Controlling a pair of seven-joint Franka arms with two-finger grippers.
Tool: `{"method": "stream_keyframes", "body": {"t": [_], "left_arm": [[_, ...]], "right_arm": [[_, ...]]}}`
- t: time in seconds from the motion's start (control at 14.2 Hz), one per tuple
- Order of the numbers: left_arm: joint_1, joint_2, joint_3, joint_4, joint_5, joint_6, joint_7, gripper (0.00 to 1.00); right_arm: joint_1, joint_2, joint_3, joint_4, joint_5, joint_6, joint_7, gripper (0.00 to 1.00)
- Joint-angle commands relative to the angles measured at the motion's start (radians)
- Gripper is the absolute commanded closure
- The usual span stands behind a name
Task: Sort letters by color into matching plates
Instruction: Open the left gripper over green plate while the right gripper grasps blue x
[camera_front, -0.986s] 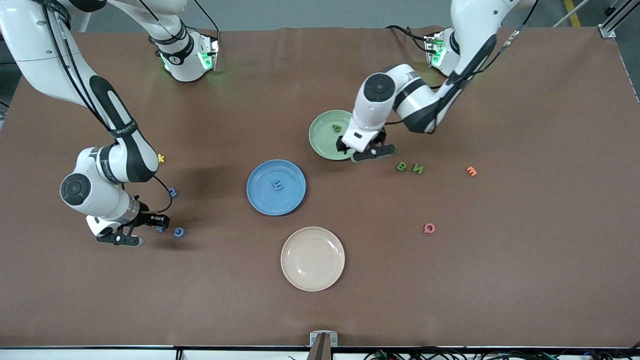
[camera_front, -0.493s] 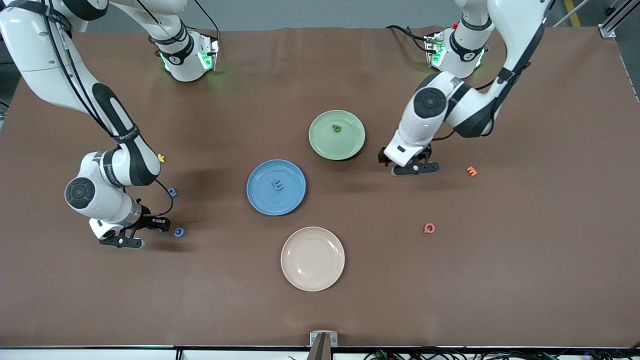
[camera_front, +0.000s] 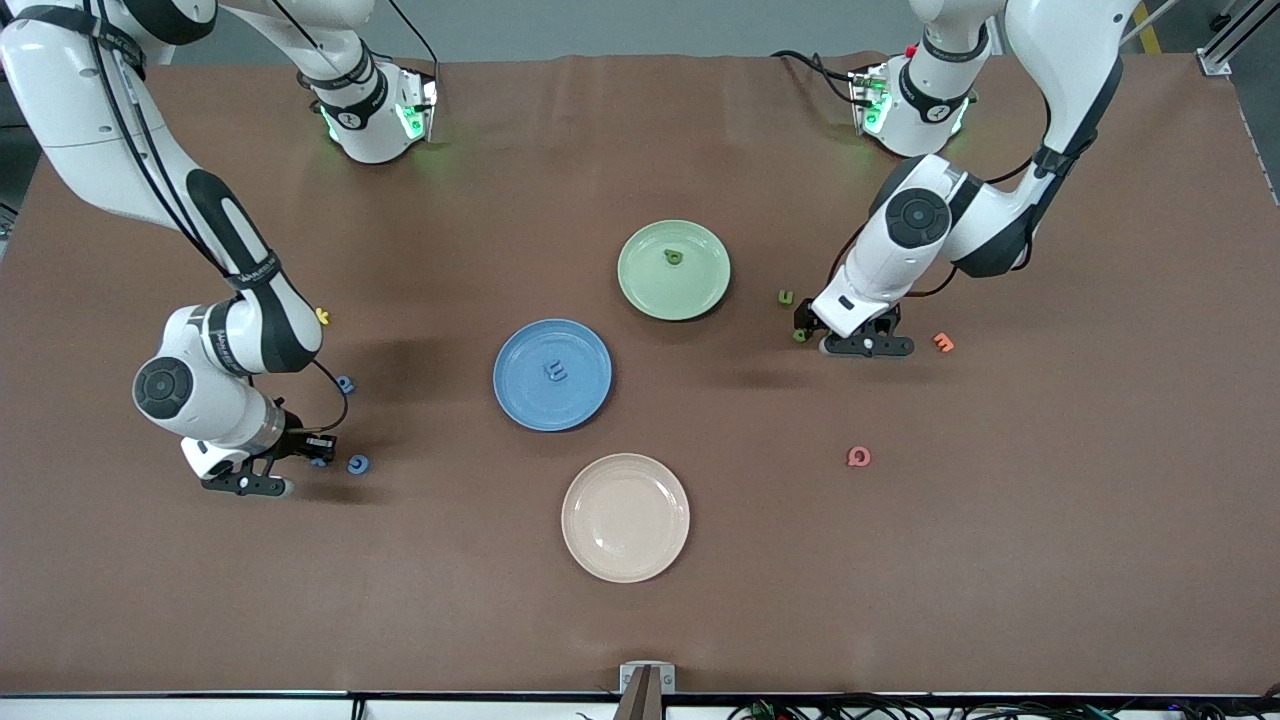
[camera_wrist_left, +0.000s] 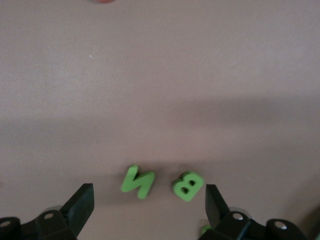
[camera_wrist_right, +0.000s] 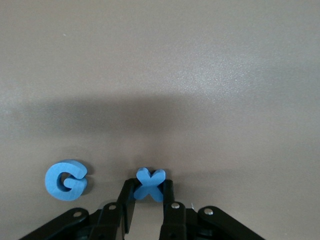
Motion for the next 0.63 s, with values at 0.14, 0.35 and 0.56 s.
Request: {"method": "stream_keyframes", "body": {"t": [0.14, 0.35, 0.56], "left_arm": [[0.034, -0.035, -0.011, -0.072, 0.023, 0.042, 0.075, 0.03], [0.034, -0.014, -0.009, -0.087, 0.024, 0.080, 0.077, 0.05], [0.058, 0.020, -0.008, -0.092, 0.082, 0.101, 0.077, 0.08]], "right_arm": [[-0.018, 0.006, 0.017, -0.005, -0.043, 0.024, 0.010, 1.00], [-0.004, -0.038, 0.039, 0.013, -0.032, -0.090, 0.071, 1.00], [0.010, -0.098, 0.156, 0.010, -0.029, -0.194, 0.314, 1.00]]}}
